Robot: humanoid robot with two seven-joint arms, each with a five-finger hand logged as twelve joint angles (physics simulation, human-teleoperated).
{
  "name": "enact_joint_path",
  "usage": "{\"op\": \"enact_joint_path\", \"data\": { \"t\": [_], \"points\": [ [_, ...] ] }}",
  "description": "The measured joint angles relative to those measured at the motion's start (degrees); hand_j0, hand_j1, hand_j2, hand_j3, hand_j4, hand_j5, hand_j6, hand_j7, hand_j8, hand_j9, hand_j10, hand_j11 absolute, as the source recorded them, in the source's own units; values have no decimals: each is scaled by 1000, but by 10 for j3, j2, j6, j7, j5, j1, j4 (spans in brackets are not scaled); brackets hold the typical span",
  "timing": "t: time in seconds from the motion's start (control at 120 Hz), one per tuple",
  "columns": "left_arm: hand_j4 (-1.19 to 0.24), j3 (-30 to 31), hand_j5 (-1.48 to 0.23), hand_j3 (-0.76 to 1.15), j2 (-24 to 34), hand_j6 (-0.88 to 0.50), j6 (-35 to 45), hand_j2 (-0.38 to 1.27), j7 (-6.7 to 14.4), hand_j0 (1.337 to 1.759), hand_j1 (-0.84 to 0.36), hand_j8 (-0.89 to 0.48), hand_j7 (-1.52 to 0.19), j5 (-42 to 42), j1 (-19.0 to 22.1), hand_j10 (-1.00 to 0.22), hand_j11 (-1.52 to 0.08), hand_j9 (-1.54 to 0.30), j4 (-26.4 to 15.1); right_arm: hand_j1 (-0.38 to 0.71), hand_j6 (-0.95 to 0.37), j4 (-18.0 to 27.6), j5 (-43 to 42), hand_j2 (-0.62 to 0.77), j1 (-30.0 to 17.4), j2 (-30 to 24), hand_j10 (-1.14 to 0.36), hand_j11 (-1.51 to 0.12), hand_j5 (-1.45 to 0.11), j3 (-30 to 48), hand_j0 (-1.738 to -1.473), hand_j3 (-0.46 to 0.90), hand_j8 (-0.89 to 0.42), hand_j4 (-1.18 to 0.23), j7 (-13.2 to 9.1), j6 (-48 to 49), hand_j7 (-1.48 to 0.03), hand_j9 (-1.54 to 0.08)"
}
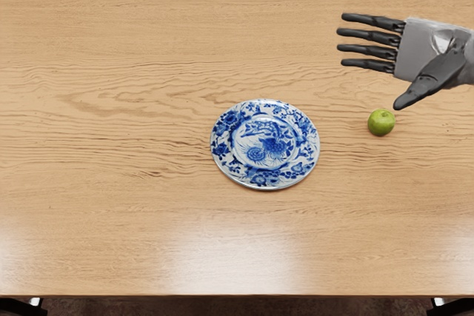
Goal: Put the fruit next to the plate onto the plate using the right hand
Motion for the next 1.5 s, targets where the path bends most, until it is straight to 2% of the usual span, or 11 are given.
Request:
{"op": "enact_joint_path", "data": {
  "t": [0.208,0.375,0.492,0.608,0.667,0.825,0.95,1.192,1.358,1.5],
  "points": [
    [-243,0,-316,0,0,-243,0,49,0,1658,58,-243,-316,0,0,-243,-316,-316,0,-309,-31,-1,-16,-5,4,-18,-33,-45,-45,5,-1658,0,-32,-32,-2,0,-45,-45],
    [-243,0,-316,0,0,-243,0,49,0,1658,58,-243,-316,0,0,-243,-316,-316,0,-309,-33,9,-171,-5,39,-37,-34,-45,-45,0,-1658,0,-33,-33,-6,-7,-45,-45],
    [-243,0,-316,0,0,-243,0,49,0,1658,58,-243,-316,0,0,-243,-316,-316,0,-308,-36,40,-277,-6,54,-44,-36,-46,-46,-5,-1658,0,-36,-36,-57,-73,-46,-46],
    [-243,0,-316,0,0,-243,0,49,0,1658,58,-243,-316,0,0,-243,-316,-316,0,-308,-39,85,-343,-6,79,-50,-38,-46,-47,-38,-1658,0,-39,-38,-110,-171,-46,-47],
    [-243,0,-316,0,0,-243,0,49,0,1658,58,-243,-316,0,0,-243,-316,-316,0,-307,-41,98,-360,-6,109,-50,-40,-48,-48,-85,-1658,0,-40,-40,-130,-228,-47,-48],
    [-243,0,-316,0,0,-243,0,49,0,1658,58,-243,-316,0,-1,-243,-316,-316,0,-304,-47,114,-375,-6,238,-13,-44,-51,-52,-271,-1658,0,-45,-45,-171,-369,-51,-52],
    [-243,0,-316,0,0,-243,0,49,0,1658,58,-243,-316,0,0,-243,-316,-316,0,-299,-51,120,-377,-7,282,29,-48,-56,-57,-341,-1658,0,-50,-49,-199,-444,-56,-57],
    [-243,0,-316,0,0,-243,0,49,0,1658,58,-243,-316,0,0,-243,-316,-316,0,-295,-53,130,-375,-8,339,105,-51,-61,-62,-451,-1658,0,-52,-51,-213,-575,-61,-61],
    [-243,0,-316,0,0,-243,0,49,0,1658,58,-243,-316,0,0,-243,-316,-316,0,-294,-52,133,-374,-8,349,143,-50,-61,-62,-498,-1658,0,-51,-50,-214,-641,-61,-61],
    [-243,0,-316,0,0,-243,0,49,0,1658,58,-243,-316,0,0,-243,-316,-316,0,-294,-51,144,-373,-8,351,154,-50,-61,-62,-520,-1658,0,-51,-50,-214,-661,-61,-61]
  ]
}}
